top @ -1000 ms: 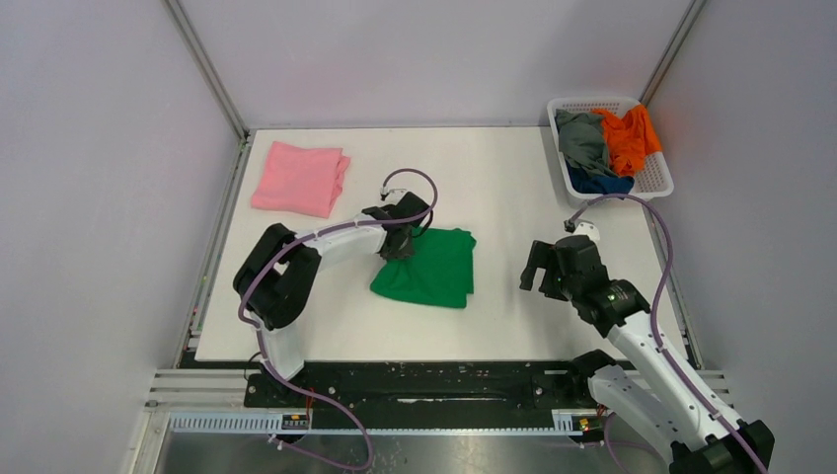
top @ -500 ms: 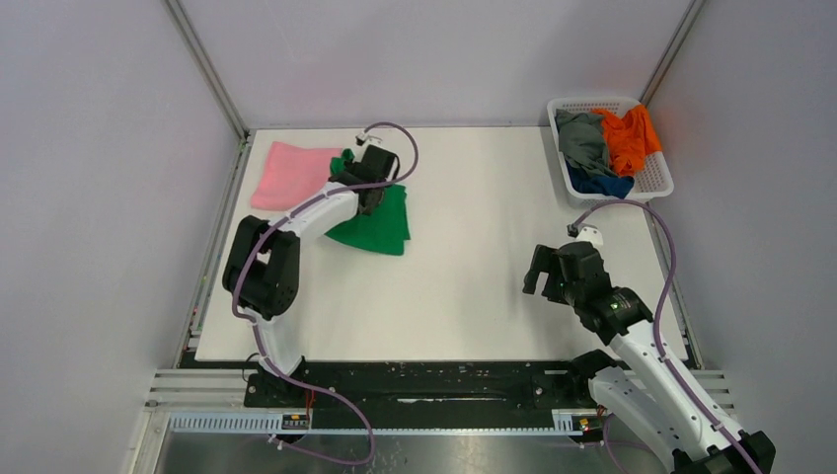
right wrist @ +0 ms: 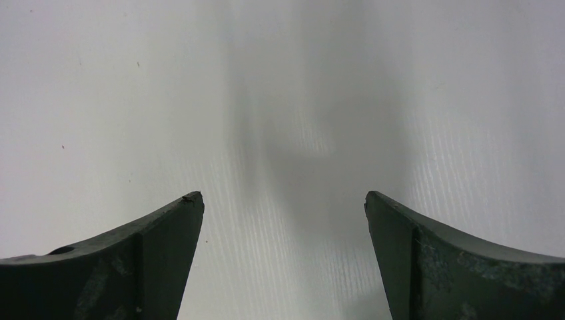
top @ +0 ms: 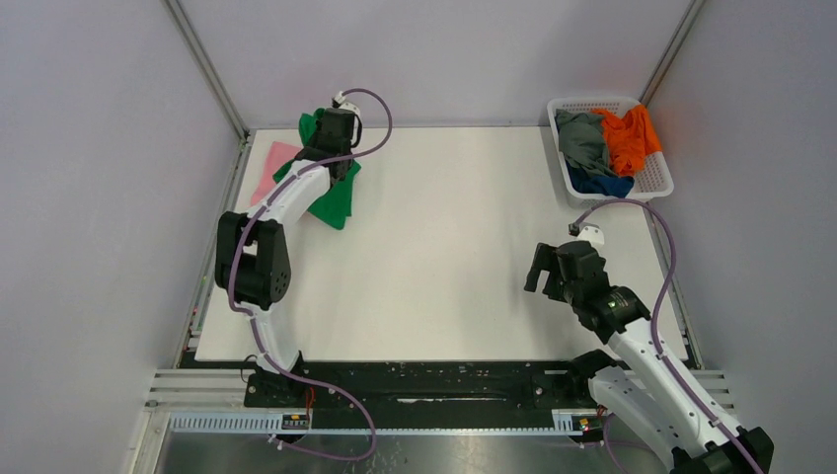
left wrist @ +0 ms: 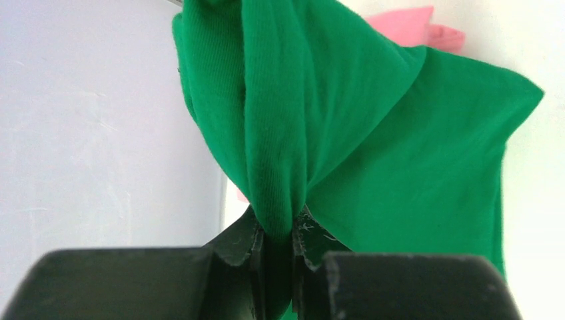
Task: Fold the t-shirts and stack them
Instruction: Put the neatly folded tshirt into the corner of the board with the left arm
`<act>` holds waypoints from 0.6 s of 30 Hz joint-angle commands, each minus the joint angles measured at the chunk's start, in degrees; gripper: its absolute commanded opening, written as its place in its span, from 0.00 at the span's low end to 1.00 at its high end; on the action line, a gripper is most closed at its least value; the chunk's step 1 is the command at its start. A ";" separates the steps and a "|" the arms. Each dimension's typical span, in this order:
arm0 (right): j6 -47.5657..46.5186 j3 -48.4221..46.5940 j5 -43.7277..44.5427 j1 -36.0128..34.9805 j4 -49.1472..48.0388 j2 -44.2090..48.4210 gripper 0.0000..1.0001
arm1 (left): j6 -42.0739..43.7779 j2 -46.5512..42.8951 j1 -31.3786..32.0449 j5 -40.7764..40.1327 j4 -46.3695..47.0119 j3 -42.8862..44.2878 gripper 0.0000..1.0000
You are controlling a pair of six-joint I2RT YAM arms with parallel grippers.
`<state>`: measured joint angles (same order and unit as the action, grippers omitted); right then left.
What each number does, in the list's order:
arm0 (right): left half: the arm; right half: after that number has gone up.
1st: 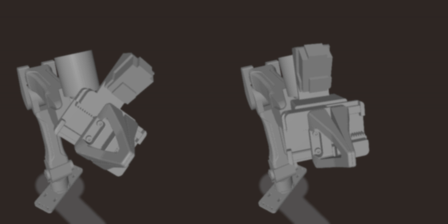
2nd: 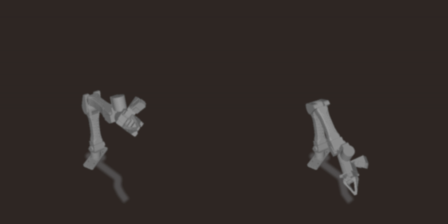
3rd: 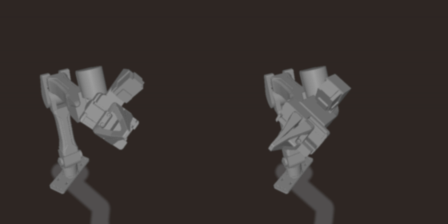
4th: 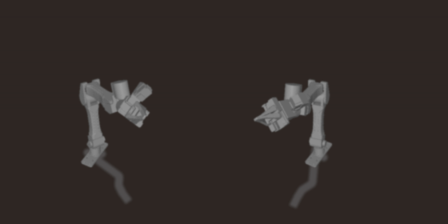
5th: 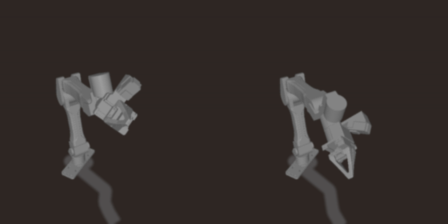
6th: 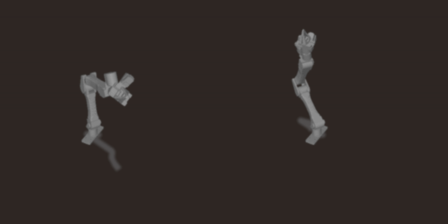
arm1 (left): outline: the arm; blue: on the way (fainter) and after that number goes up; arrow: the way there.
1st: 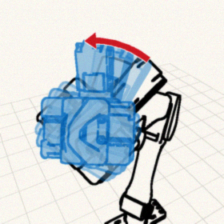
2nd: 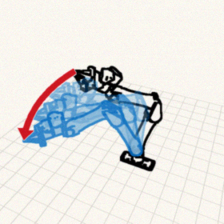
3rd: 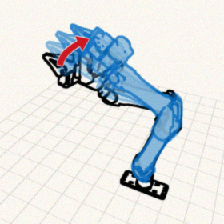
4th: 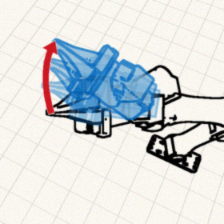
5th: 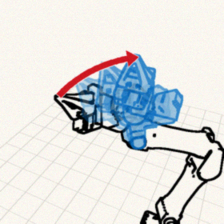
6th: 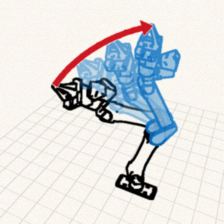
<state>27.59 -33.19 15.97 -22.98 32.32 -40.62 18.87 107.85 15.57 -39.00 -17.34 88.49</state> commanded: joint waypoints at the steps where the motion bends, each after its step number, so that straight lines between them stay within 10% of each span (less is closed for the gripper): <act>1: -0.35 -0.01 2.40 0.17 -1.87 -0.85 0.99 | 8.90 -2.14 -1.00 1.74 4.54 4.99 0.00; 18: -0.28 0.30 4.11 0.22 -2.16 -0.41 0.99 | 11.55 -0.13 -4.22 4.08 -0.42 12.66 0.00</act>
<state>27.59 -33.10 17.37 -22.96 32.21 -41.34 29.78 107.85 12.84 -35.77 -19.20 98.26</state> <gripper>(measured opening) 0.993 0.103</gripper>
